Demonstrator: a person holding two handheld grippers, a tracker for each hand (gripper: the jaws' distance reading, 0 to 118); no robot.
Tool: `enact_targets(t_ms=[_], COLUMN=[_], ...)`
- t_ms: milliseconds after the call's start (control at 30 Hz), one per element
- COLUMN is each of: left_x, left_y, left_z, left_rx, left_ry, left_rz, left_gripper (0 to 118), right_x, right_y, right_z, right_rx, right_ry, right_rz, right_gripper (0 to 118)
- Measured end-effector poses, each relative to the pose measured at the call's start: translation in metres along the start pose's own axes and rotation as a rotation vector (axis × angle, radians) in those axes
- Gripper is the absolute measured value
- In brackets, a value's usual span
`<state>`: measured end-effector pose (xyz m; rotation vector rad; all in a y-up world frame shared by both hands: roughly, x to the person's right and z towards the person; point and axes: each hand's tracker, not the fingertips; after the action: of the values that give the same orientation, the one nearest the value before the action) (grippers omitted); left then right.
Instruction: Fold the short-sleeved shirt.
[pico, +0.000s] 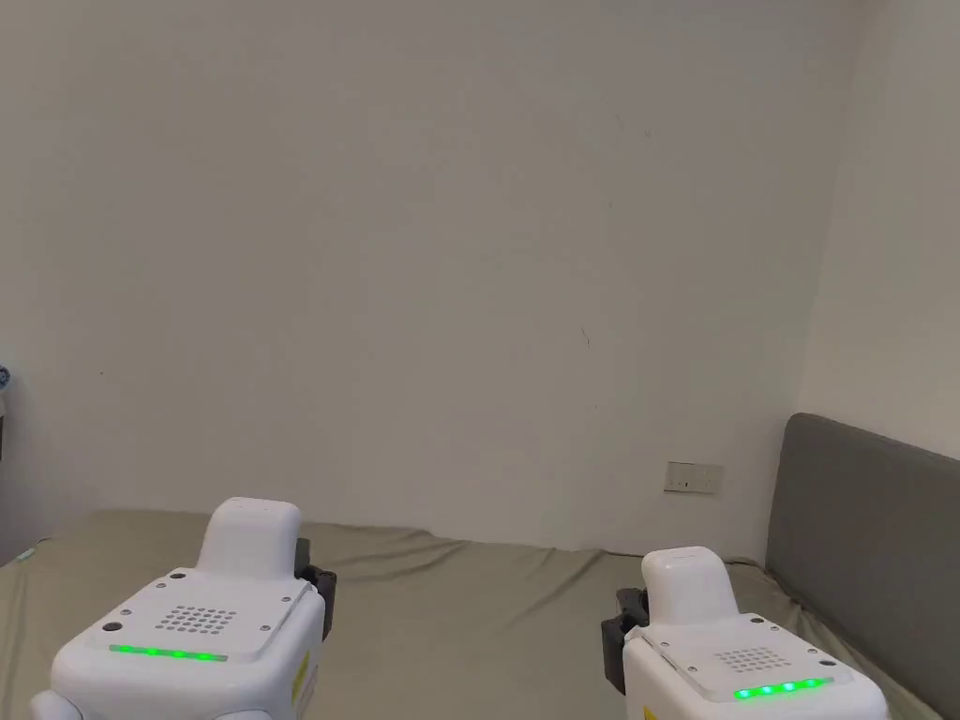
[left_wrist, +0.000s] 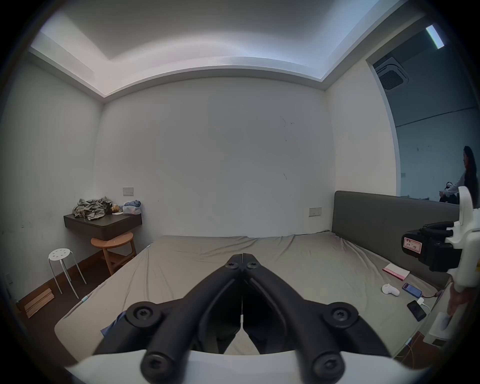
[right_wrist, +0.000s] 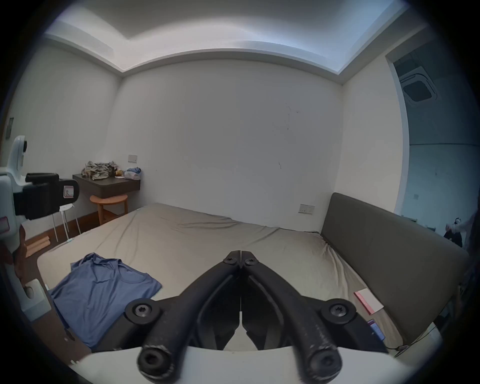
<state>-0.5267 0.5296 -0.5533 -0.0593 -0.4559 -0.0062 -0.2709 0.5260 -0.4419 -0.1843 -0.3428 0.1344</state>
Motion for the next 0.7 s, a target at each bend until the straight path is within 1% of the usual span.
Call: enact_targets(t_ms=[67,300,500,700], left_x=[-0.0001,0.0019,0.001,-0.0002], left_y=[0.0002,0.0013,-0.0009,-0.0011], left_z=[0.0,-0.0014,-0.0043,-0.0036], left_rx=[0.003,0.015,0.012,0.014], left_ry=[-0.006,0.005,0.007,0.01], left_rz=[0.0,-0.017,-0.01,-0.012], left_gripper=[0,0,0,0], right_x=[0.0005,0.0017,-0.0039,-0.0019], right_y=[-0.0007,-0.0003,0.0045,0.0038], right_z=[-0.0001,-0.0016,0.0039,-0.0004], right_rx=[-0.001,-0.014,0.014,0.017], right_ry=[0.002,0.003,0.001,0.009], right_rz=[0.012,0.002,0.018,0.001], right_gripper=[0,0,0,0])
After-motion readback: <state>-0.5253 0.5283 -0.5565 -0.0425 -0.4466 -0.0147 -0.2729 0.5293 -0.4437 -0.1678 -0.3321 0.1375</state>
